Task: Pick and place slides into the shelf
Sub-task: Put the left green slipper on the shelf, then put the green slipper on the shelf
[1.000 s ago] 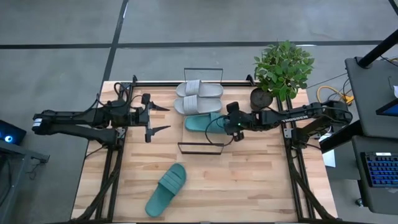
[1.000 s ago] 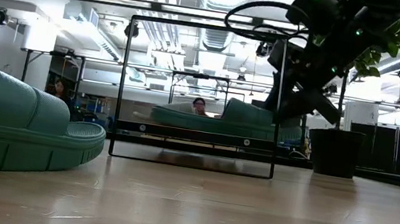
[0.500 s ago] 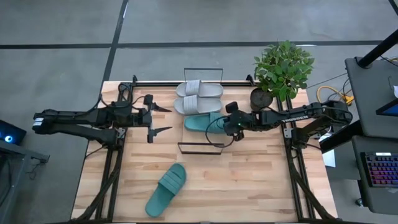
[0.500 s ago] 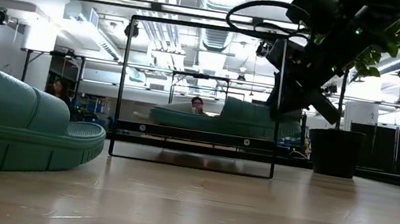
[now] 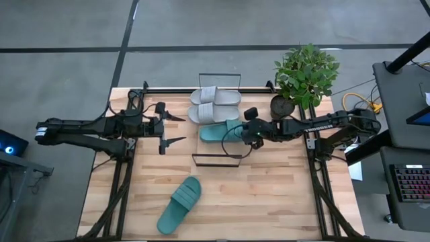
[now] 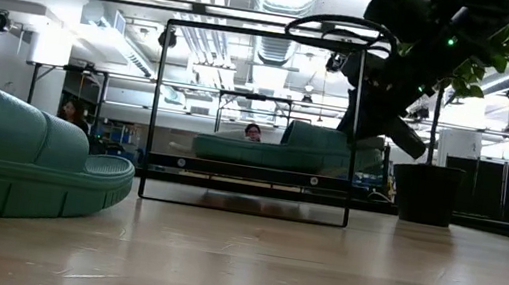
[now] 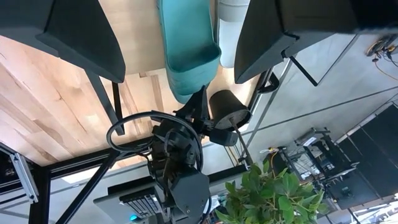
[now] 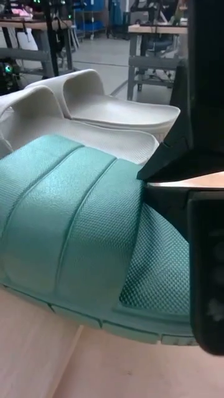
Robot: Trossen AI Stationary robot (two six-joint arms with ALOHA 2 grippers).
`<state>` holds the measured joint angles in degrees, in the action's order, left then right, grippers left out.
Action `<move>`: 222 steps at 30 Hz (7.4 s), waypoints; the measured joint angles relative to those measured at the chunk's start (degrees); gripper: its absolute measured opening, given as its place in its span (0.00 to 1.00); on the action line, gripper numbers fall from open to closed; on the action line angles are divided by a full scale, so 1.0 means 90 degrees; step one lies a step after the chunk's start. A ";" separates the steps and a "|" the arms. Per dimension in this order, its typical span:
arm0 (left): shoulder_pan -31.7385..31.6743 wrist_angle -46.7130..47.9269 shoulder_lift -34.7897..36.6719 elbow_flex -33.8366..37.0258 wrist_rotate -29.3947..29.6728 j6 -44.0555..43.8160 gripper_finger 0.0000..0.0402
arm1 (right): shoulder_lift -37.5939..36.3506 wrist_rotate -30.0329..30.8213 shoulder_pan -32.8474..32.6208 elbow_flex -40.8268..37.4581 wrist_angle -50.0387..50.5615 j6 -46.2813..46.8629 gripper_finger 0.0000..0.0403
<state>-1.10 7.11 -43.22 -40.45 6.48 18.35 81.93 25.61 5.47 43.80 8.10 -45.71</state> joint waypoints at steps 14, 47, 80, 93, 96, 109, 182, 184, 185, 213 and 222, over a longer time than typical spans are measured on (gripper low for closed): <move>0.0005 0.0165 -0.0012 0.0002 0.0001 -0.0002 0.71 | 0.0000 0.0127 0.0090 -0.0377 -0.1008 -0.0262 0.02; -0.0002 0.0153 -0.0012 0.0002 0.0000 -0.0002 0.71 | -0.0017 0.0061 0.0090 -0.0737 -0.1399 0.0223 0.41; 0.0004 -0.0353 -0.0063 -0.0002 0.0002 0.0008 0.71 | -0.4077 -0.0480 -0.1188 -0.0729 -0.1326 0.1983 0.48; -0.0002 0.0303 0.0011 0.0000 0.0503 -0.0896 0.71 | -0.3535 -0.1047 -0.3111 -0.0732 -0.1827 0.2079 0.48; 0.0000 0.0514 0.0022 -0.0001 0.0483 -0.1850 0.71 | -0.3257 0.0071 -0.3569 -0.0732 -0.2008 0.1966 0.48; 0.0182 0.1797 -0.0089 -0.0012 -0.0219 -0.6652 0.71 | -0.2426 0.1384 -0.4429 -0.0732 -0.2619 0.3091 0.48; 0.5246 0.9224 -0.8835 -0.7344 0.1840 -0.7817 0.71 | -0.1809 0.4311 -0.4507 -0.0916 -0.2572 0.2861 0.37; 0.5246 0.9207 -0.8835 -0.7326 0.1685 -0.7822 0.71 | -0.1809 0.4311 -0.4507 -0.0916 -0.2548 0.2863 0.37; 0.5246 0.9196 -0.8835 -0.7313 0.1635 -0.7845 0.71 | -0.1809 0.4311 -0.4507 -0.0916 -0.2545 0.2863 0.36; 0.5059 0.8622 -0.8825 -0.6105 0.2433 -0.7982 0.71 | -0.1809 0.4318 -0.4508 -0.0941 -0.2426 0.2853 0.32; 0.5039 0.8140 -0.8825 -0.6119 0.2877 -0.7912 0.49 | -0.1809 0.4317 -0.4509 -0.0945 -0.2402 0.2853 0.32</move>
<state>44.25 80.38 -122.65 -95.52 32.37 -52.86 65.65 64.46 -35.10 35.29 -13.52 -20.03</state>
